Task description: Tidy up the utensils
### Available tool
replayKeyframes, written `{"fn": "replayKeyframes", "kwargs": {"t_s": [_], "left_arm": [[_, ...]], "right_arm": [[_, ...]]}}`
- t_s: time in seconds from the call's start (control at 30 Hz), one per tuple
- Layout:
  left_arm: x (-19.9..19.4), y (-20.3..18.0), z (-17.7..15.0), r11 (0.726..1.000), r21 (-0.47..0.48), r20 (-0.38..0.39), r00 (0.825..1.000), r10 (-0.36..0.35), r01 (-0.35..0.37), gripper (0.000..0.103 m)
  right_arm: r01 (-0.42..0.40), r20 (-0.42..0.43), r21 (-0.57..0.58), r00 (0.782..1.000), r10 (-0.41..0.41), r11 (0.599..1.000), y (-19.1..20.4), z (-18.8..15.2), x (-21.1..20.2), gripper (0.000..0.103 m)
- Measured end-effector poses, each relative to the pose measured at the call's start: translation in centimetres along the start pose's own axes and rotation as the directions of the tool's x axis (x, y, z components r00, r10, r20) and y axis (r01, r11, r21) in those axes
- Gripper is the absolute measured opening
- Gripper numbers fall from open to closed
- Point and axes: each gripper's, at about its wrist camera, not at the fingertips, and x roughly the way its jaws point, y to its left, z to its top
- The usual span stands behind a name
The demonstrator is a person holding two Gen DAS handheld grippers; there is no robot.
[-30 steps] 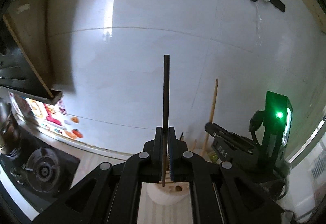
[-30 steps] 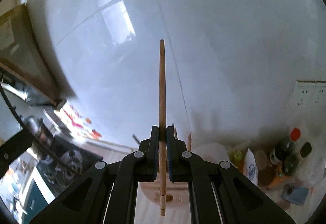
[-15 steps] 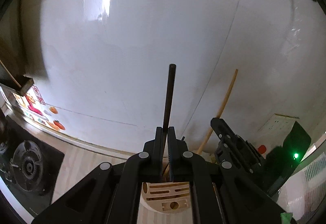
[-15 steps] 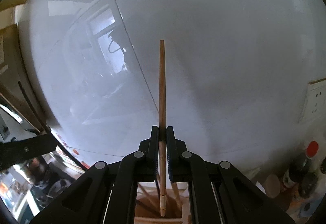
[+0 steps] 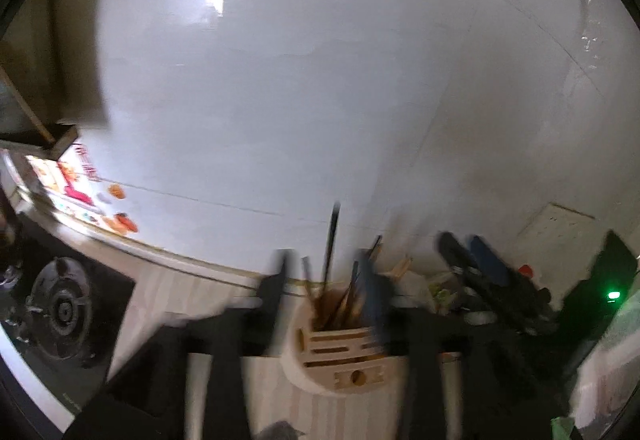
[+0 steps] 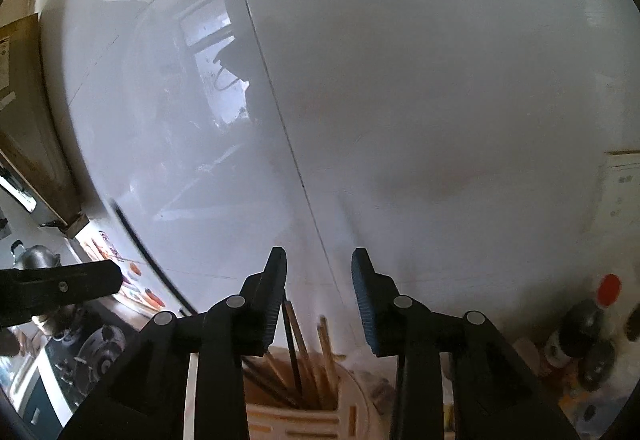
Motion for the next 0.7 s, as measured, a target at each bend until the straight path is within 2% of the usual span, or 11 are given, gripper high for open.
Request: {"fn": "replayKeyframes", "kwargs": {"t_s": [0.03,0.1,0.2,0.3,0.5,0.7], "left_arm": [[-0.3,0.3,-0.4,1.000,-0.002,0.007,1.000,0.023,-0.023,0.086],[-0.8,1.0,-1.5,0.998,0.001,0.026,0.998,0.059,-0.059,0.089],[-0.4,1.5,-3.2,0.995,0.031,0.009,0.995,0.099,-0.099,0.089],[0.2,1.8,-4.7,0.989,0.068,-0.009,0.991,0.135,-0.134,0.103],[0.3,2.3,-6.6,0.983,0.113,-0.013,0.989,0.145,-0.143,0.103],[-0.8,2.5,-7.7,0.980,0.134,0.009,0.989,0.147,-0.146,0.103]], "right_arm": [[0.006,-0.008,0.000,1.000,-0.006,1.000,0.0,0.0,-0.6,0.046],[0.041,-0.031,-0.004,0.999,-0.041,0.999,0.2,-0.3,-2.0,0.053],[0.112,-0.068,-0.027,0.991,-0.114,0.993,0.3,-1.7,-3.6,0.063],[0.176,-0.107,-0.032,0.978,-0.178,0.984,0.9,-3.1,-4.7,0.073],[0.262,-0.157,-0.072,0.950,-0.271,0.962,1.3,-6.0,-6.6,0.098],[0.324,-0.149,-0.090,0.931,-0.334,0.942,1.7,-7.9,-8.6,0.101]]}}
